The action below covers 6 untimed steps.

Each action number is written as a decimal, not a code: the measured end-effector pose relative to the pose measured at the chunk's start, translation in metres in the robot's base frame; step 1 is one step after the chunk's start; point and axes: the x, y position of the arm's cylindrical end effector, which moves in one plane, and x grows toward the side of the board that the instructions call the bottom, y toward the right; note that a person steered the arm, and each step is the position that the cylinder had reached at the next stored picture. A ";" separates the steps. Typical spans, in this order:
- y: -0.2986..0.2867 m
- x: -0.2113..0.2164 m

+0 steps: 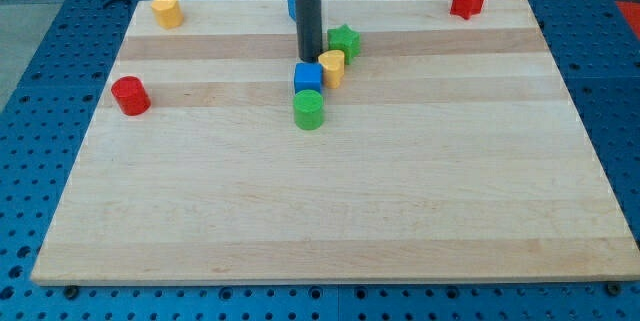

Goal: Push the green star to the right

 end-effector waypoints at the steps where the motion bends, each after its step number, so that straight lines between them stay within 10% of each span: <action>1: 0.002 -0.008; 4: 0.141 -0.009; 6: 0.110 -0.043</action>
